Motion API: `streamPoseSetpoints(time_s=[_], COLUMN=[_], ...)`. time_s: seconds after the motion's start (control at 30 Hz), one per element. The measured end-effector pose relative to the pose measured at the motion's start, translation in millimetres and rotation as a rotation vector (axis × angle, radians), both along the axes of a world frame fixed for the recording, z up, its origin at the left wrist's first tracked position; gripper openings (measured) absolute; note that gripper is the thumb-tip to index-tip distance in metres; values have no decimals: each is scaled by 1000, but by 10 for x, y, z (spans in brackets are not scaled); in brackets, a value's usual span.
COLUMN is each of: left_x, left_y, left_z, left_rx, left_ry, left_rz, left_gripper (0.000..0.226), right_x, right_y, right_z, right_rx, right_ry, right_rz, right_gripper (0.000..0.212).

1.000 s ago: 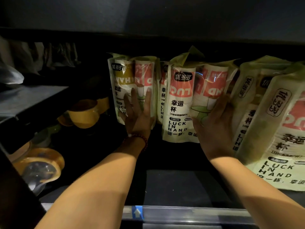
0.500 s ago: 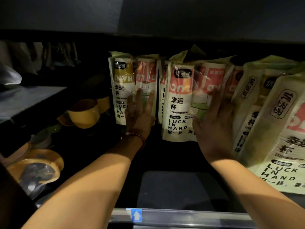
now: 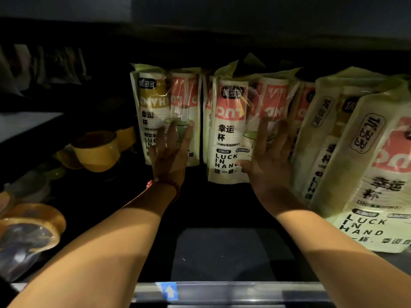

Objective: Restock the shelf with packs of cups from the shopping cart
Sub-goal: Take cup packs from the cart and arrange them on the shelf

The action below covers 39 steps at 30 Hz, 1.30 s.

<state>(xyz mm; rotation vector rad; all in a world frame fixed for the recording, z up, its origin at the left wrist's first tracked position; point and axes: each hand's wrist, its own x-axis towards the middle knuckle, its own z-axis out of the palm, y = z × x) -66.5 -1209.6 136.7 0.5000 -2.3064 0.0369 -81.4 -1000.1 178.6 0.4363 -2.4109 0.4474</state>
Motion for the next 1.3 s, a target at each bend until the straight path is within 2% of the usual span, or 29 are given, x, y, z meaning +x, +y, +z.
streamPoseSetpoints(time_s=[0.2, 0.33, 0.43, 0.53, 0.63, 0.73, 0.87, 1.0, 1.1, 1.23, 1.3], left_x=[103, 405, 803, 1335, 1984, 2533, 2945, 3182, 3377, 3735, 3917], left_y=[34, 247, 545, 882, 1222, 1543, 2028, 2667, 3215, 3980, 4384], left_z=[103, 441, 732, 913, 981, 876, 472, -27, -367, -721, -887], left_rx=[76, 224, 222, 162, 108, 85, 82, 34, -49, -126, -182], left_ry=[-137, -273, -320, -402, -342, -355, -468, -684, -817, -1000, -1020], left_rz=[-43, -73, -64, -70, -157, -342, -591, -810, -950, -1089, -1179], left_gripper=[101, 69, 49, 42, 39, 48, 50, 43, 42, 26, 23], right_x=[105, 266, 568, 1127, 1788, 2356, 3071, 3736, 4265, 5043, 5439], right_y=[44, 170, 311, 645, 1096, 1597, 2208, 2745, 3178, 3768, 4099], right_z=[100, 274, 475, 582, 522, 289, -212, -676, -945, -1359, -1584], right_rx=[51, 95, 167, 221, 255, 252, 295, 274, 240, 199, 153], right_ry=[-99, -149, -285, -277, -241, -246, -390, -568, -623, -743, -748], right_rz=[24, 36, 64, 146, 223, 221, 39, -176, -338, -573, -668], right_gripper=[104, 91, 68, 36, 37, 39, 42, 36, 34, 45, 49])
